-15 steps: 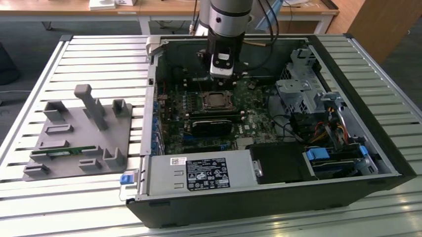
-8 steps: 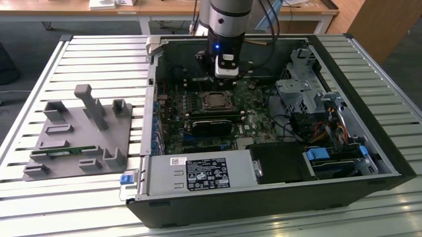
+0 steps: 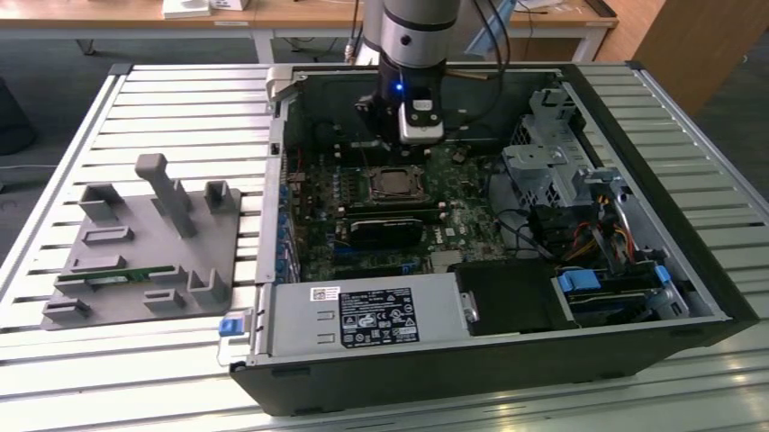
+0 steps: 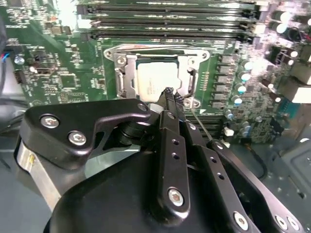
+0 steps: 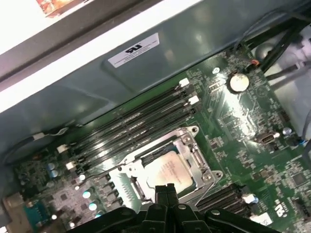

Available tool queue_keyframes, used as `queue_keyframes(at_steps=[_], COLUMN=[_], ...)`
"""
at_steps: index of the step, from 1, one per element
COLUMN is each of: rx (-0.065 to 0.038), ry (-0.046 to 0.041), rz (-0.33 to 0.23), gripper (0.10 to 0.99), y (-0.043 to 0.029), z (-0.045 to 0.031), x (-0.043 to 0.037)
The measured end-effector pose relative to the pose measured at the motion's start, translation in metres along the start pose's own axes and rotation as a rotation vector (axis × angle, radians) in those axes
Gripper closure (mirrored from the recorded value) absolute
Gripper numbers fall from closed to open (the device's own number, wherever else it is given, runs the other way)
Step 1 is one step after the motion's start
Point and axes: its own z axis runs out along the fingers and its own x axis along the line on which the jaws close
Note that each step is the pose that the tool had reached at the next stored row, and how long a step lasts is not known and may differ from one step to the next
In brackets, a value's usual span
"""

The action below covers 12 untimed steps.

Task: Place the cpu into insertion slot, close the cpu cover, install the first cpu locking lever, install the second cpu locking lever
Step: 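Install the first cpu locking lever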

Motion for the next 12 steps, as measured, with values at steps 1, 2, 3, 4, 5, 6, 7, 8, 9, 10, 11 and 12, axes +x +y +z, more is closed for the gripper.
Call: queue_keyframes(at_steps=[1, 2, 3, 4, 5, 6, 7, 8, 9, 10, 11, 12], rx=[-0.005, -0.010, -0.013, -0.013, -0.013, -0.012, -0.011, -0.011, -0.010, -0.009, -0.009, -0.008], ry=[-0.0087, -0.0178, -0.0236, -0.0244, -0.0242, -0.0236, -0.0227, -0.0219, -0.0211, -0.0203, -0.0195, -0.0186], rz=[-0.003, -0.006, -0.013, -0.026, -0.043, -0.061, -0.081, -0.099, -0.117, -0.134, -0.152, -0.171], gripper=[0.980, 0.980, 0.980, 0.980, 0.980, 0.980, 0.980, 0.980, 0.980, 0.980, 0.980, 0.980], y=[0.0000, 0.0000, 0.0000, 0.0000, 0.0000, 0.0000, 0.0000, -0.0001, -0.0001, -0.0001, -0.0001, -0.0001], z=[0.0002, 0.0005, 0.0008, 0.0009, 0.0010, 0.0013, 0.0016, 0.0018, 0.0020, 0.0022, 0.0024, 0.0025], x=[0.0000, 0.0000, 0.0000, 0.0000, 0.0000, 0.0000, 0.0000, 0.0000, -0.0001, -0.0001, -0.0001, -0.0001])
